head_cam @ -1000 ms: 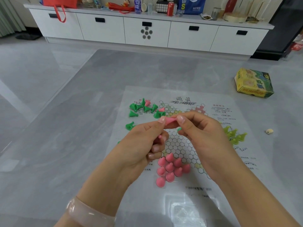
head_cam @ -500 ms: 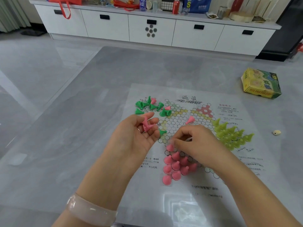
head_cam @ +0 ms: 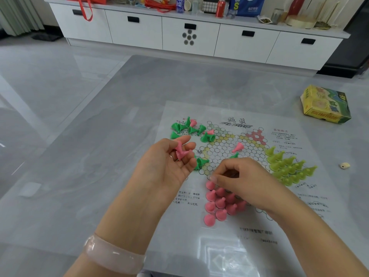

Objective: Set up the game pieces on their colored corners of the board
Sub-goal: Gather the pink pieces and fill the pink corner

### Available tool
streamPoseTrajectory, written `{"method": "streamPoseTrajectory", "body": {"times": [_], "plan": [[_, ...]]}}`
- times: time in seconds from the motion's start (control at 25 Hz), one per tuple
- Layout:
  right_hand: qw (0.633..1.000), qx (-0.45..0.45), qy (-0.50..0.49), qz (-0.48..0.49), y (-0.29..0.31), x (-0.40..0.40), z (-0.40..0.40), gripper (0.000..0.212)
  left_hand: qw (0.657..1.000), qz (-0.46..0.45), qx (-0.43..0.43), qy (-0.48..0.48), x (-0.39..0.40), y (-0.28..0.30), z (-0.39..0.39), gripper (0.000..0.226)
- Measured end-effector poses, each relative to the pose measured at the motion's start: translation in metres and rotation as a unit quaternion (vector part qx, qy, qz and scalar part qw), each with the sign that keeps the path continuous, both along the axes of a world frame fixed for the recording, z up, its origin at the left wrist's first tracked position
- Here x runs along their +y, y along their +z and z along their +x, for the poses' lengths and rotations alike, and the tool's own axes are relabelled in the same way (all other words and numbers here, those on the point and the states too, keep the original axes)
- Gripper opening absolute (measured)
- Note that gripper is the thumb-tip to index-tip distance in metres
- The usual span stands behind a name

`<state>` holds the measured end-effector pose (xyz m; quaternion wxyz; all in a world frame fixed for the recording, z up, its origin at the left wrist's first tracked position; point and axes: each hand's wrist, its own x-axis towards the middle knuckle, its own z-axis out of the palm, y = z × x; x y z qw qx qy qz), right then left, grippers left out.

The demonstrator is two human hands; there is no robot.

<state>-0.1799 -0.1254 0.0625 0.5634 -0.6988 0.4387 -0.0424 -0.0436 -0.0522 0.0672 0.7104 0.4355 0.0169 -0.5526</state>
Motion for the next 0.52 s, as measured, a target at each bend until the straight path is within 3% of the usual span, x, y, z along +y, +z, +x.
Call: {"method": "streamPoseTrajectory", "body": {"times": [0.32, 0.44, 0.52], "plan": [[1.0, -0.002, 0.005, 0.005, -0.001, -0.001, -0.001, 0.013, 1.0, 0.015, -0.024, -0.01, -0.001, 0.001, -0.002, 0.02], [0.991, -0.034, -0.027, -0.128, 0.0, -0.008, -0.003, 0.015, 0.996, 0.02, -0.076, -0.039, -0.003, 0.0, -0.005, 0.017], [0.973, -0.124, -0.06, -0.183, 0.006, -0.011, -0.003, 0.016, 0.988, 0.017, -0.125, -0.091, -0.002, 0.0, -0.011, 0.017]]}}
